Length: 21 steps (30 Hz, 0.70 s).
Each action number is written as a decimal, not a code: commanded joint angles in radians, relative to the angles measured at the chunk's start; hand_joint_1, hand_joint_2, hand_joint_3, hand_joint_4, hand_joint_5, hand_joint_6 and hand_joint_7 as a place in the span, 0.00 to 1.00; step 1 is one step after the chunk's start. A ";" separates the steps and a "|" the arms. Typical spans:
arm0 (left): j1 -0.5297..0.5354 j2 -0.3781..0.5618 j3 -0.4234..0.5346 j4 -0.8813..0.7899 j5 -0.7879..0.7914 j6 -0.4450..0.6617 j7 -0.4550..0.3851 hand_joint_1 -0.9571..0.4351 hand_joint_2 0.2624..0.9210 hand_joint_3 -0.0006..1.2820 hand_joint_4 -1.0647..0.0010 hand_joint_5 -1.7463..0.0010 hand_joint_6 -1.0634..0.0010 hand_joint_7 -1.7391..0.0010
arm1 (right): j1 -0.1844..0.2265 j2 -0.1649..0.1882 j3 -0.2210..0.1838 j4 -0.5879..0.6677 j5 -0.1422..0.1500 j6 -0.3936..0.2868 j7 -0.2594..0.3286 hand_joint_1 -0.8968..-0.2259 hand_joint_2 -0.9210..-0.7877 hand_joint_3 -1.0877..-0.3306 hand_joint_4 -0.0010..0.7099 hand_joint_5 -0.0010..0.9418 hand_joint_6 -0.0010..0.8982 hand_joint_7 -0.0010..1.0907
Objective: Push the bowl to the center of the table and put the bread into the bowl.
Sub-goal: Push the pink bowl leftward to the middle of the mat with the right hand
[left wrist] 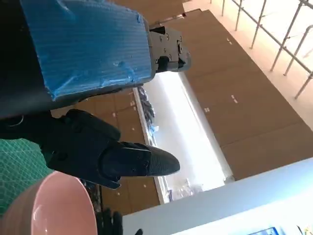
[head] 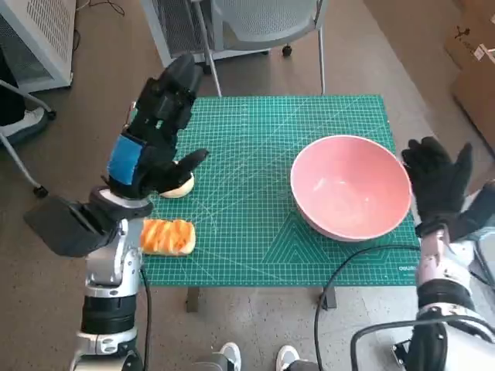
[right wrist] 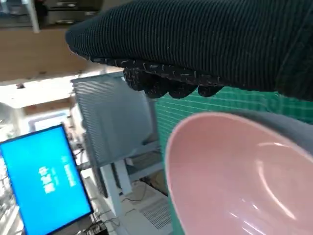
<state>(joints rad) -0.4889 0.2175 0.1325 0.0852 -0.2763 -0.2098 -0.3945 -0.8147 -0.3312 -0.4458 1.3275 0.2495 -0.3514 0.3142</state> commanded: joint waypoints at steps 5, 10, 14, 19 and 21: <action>0.037 0.025 0.011 -0.051 0.008 0.014 0.016 0.34 0.95 0.24 0.99 1.00 1.00 0.80 | 0.005 0.069 -0.001 0.012 -0.012 0.039 -0.022 0.54 0.00 0.34 0.41 0.02 0.48 0.02; 0.049 0.037 0.016 -0.070 0.008 0.026 0.022 0.34 0.95 0.24 0.99 1.00 1.00 0.79 | -0.009 0.103 0.007 0.009 -0.021 0.034 -0.010 0.54 0.00 0.39 0.41 0.01 0.47 0.01; 0.058 0.046 0.020 -0.081 0.015 0.028 0.026 0.34 0.95 0.24 0.98 1.00 1.00 0.79 | -0.019 0.121 0.018 0.010 -0.038 0.030 -0.011 0.52 0.00 0.40 0.40 0.01 0.46 0.01; 0.072 0.058 0.027 -0.099 0.023 0.032 0.035 0.33 0.95 0.23 0.98 1.00 1.00 0.79 | -0.038 0.150 0.022 0.009 -0.039 0.036 -0.006 0.51 0.00 0.40 0.44 0.02 0.48 0.02; 0.081 0.062 0.029 -0.107 0.025 0.034 0.039 0.32 0.96 0.23 0.98 1.00 1.00 0.78 | -0.047 0.161 0.022 0.008 -0.040 0.036 -0.005 0.51 0.00 0.40 0.45 0.02 0.50 0.02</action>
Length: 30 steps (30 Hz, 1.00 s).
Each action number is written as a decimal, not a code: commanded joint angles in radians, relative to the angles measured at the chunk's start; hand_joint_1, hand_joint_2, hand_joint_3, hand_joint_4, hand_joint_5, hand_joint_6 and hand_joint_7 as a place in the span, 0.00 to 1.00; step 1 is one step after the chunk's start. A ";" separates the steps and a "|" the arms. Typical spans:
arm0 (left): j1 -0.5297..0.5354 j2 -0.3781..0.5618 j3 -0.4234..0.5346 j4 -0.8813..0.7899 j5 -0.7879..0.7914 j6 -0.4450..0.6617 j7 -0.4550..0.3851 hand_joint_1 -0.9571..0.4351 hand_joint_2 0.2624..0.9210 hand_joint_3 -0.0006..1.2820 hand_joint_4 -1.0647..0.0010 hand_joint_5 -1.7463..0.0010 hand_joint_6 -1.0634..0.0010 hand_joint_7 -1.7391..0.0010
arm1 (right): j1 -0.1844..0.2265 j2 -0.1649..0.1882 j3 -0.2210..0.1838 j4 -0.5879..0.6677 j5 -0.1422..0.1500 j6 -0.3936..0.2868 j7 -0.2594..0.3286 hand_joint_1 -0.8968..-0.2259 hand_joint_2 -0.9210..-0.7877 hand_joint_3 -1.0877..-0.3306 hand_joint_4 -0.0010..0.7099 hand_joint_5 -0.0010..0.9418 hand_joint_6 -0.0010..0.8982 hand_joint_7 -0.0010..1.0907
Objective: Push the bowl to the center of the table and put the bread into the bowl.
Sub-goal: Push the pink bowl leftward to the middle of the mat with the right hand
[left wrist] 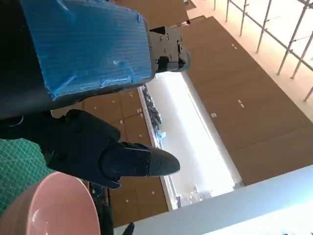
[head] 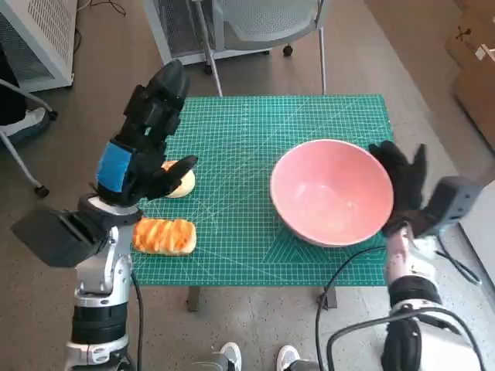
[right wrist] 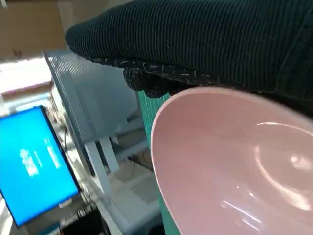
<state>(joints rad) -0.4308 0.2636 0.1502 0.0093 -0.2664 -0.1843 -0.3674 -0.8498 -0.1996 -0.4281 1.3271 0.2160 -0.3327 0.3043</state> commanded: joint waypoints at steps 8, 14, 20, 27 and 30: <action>0.055 0.021 0.023 -0.074 0.018 0.032 0.033 0.31 0.99 0.20 0.97 0.99 1.00 0.78 | -0.046 0.071 0.012 0.007 -0.017 0.017 -0.002 0.52 0.00 0.38 0.44 0.01 0.51 0.02; 0.076 0.017 0.028 -0.103 0.020 0.048 0.051 0.30 1.00 0.18 0.97 0.99 1.00 0.78 | -0.073 0.103 0.023 0.006 -0.031 0.021 -0.016 0.54 0.00 0.35 0.43 0.00 0.49 0.02; 0.091 0.016 0.035 -0.116 0.023 0.051 0.066 0.28 1.00 0.17 0.97 0.99 1.00 0.79 | -0.097 0.128 0.034 0.006 -0.037 0.039 -0.025 0.53 0.00 0.35 0.46 0.01 0.48 0.01; 0.107 0.016 0.041 -0.129 0.028 0.051 0.079 0.28 1.00 0.16 0.97 0.99 1.00 0.79 | -0.122 0.150 0.054 0.008 -0.051 0.054 -0.034 0.51 0.00 0.36 0.48 0.02 0.48 0.01; 0.111 0.015 0.040 -0.132 0.029 0.050 0.084 0.28 1.00 0.16 0.97 0.99 1.00 0.79 | -0.127 0.154 0.057 0.009 -0.056 0.058 -0.034 0.51 0.00 0.36 0.48 0.02 0.48 0.01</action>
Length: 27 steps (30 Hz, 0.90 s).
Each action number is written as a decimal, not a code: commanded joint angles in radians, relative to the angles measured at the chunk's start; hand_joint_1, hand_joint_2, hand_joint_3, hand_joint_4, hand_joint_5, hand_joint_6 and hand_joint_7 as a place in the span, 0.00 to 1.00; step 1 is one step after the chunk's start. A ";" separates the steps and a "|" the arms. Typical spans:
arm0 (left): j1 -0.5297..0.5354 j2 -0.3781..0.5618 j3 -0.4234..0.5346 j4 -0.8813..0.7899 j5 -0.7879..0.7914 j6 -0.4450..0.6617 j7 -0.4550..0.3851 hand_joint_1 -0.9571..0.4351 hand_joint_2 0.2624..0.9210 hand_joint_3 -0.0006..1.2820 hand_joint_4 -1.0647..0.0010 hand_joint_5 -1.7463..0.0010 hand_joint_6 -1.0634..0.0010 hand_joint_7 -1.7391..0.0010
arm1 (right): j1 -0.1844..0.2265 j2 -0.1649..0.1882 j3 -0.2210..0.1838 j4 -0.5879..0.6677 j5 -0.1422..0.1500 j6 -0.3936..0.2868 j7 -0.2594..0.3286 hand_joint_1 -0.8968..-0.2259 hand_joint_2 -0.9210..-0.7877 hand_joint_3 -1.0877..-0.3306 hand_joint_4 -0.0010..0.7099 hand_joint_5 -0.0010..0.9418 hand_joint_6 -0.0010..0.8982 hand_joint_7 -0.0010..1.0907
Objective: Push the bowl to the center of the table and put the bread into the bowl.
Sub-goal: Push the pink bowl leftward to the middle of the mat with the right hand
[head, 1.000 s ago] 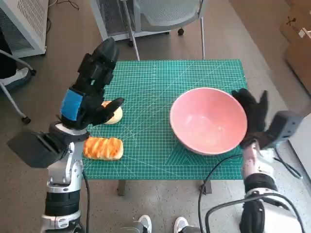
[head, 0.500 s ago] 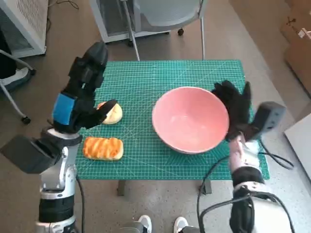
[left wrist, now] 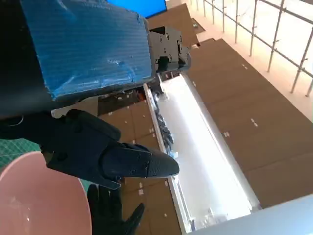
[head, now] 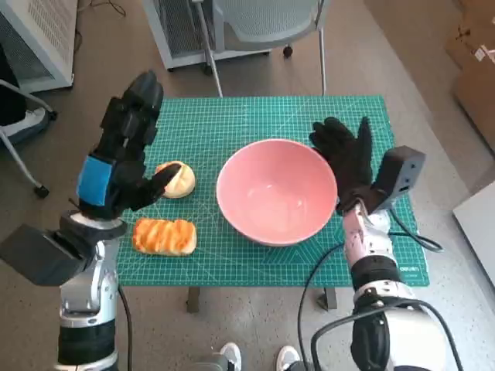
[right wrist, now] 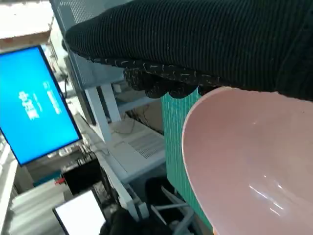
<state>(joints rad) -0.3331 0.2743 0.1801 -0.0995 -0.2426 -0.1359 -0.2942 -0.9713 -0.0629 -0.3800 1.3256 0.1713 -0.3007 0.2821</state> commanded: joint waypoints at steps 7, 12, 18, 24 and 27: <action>0.015 0.001 0.010 -0.017 0.011 -0.001 0.024 0.28 1.00 0.16 0.96 0.99 1.00 0.79 | -0.019 0.032 0.018 0.012 -0.024 0.029 -0.013 0.50 0.00 0.37 0.52 0.02 0.51 0.02; 0.016 -0.003 0.006 -0.017 0.016 -0.001 0.031 0.29 1.00 0.16 0.96 0.99 1.00 0.79 | -0.025 0.029 0.020 0.012 -0.027 0.029 -0.009 0.50 0.00 0.39 0.52 0.02 0.51 0.02; 0.017 -0.006 0.004 -0.018 0.023 -0.002 0.038 0.29 1.00 0.16 0.96 0.99 1.00 0.79 | -0.038 0.000 0.032 0.006 -0.035 0.025 0.009 0.52 0.00 0.38 0.52 0.01 0.51 0.02; 0.016 -0.005 0.004 -0.015 0.026 -0.004 0.043 0.28 1.00 0.16 0.96 0.99 1.00 0.80 | -0.058 -0.042 0.050 -0.020 -0.035 -0.021 0.049 0.56 0.00 0.30 0.49 0.00 0.49 0.01; 0.012 -0.003 0.005 -0.017 0.025 -0.001 0.044 0.28 1.00 0.16 0.96 1.00 1.00 0.80 | -0.065 -0.060 0.049 -0.041 -0.024 -0.070 0.074 0.57 0.00 0.27 0.46 0.00 0.47 0.00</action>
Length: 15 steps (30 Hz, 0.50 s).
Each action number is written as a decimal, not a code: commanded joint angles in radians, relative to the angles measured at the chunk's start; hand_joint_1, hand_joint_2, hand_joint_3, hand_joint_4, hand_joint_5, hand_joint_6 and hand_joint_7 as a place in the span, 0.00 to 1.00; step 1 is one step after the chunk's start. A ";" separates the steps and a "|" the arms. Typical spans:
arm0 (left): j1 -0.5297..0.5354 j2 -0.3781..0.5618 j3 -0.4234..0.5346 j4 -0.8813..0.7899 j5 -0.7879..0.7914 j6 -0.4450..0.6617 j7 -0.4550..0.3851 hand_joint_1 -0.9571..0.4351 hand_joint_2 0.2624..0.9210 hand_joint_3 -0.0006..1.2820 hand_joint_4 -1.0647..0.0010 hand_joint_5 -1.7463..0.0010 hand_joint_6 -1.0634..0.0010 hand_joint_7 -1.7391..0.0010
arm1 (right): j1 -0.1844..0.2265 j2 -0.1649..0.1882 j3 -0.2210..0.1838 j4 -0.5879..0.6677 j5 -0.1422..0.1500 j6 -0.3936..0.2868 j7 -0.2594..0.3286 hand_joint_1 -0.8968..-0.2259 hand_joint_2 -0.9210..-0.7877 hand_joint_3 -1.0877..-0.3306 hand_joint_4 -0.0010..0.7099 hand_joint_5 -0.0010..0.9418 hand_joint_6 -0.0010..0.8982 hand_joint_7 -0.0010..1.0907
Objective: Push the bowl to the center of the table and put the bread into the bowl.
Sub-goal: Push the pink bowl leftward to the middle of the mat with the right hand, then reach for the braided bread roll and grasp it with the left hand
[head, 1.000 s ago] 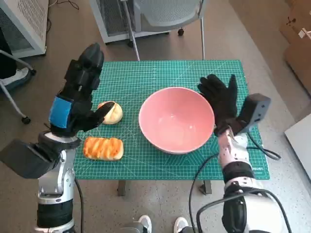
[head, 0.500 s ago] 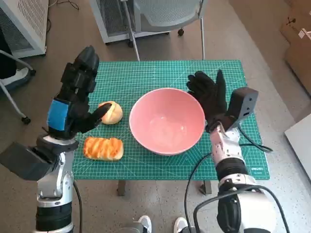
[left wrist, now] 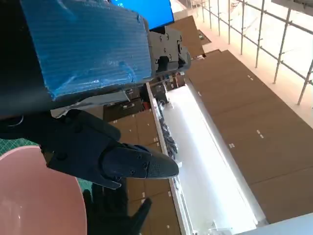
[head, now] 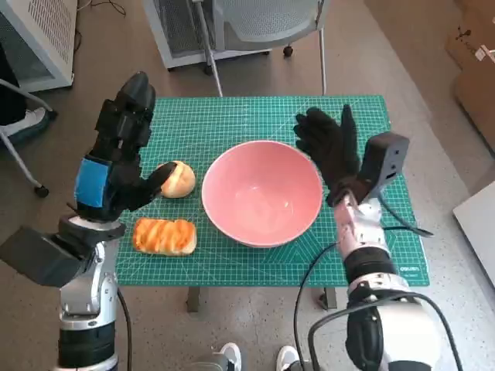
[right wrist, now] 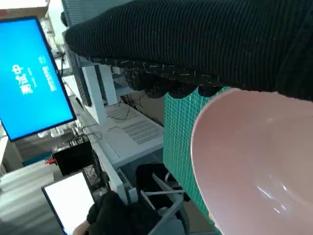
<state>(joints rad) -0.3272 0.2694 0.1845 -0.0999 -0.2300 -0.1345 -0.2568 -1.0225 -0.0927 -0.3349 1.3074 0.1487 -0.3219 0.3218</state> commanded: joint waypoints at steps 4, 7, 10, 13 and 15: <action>-0.002 0.003 -0.003 -0.016 0.010 0.002 0.006 0.28 1.00 0.16 0.96 1.00 1.00 0.80 | -0.013 -0.056 -0.015 -0.056 0.034 -0.127 0.096 0.53 0.00 0.29 0.45 0.00 0.47 0.00; -0.010 0.004 -0.004 -0.013 0.006 0.004 0.003 0.28 1.00 0.16 0.97 1.00 1.00 0.80 | -0.014 -0.072 -0.030 -0.078 0.059 -0.174 0.147 0.47 0.00 0.35 0.46 0.01 0.47 0.01; -0.020 0.006 -0.006 -0.011 -0.003 0.007 -0.006 0.28 1.00 0.16 0.97 1.00 1.00 0.80 | -0.009 -0.091 -0.056 -0.117 0.114 -0.232 0.251 0.43 0.00 0.38 0.47 0.01 0.48 0.01; -0.028 0.008 -0.006 -0.011 -0.011 0.008 -0.013 0.27 1.00 0.16 0.97 1.00 1.00 0.80 | -0.003 -0.099 -0.074 -0.154 0.163 -0.272 0.340 0.42 0.00 0.41 0.46 0.00 0.47 0.01; -0.032 0.009 -0.008 -0.014 -0.013 0.007 -0.020 0.27 1.00 0.16 0.98 1.00 1.00 0.81 | 0.013 -0.100 -0.084 -0.210 0.209 -0.297 0.417 0.42 0.00 0.42 0.46 0.00 0.48 0.01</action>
<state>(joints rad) -0.3379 0.2701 0.1795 -0.0998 -0.2356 -0.1316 -0.2651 -1.0447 -0.1853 -0.4020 1.1510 0.3053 -0.5898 0.6426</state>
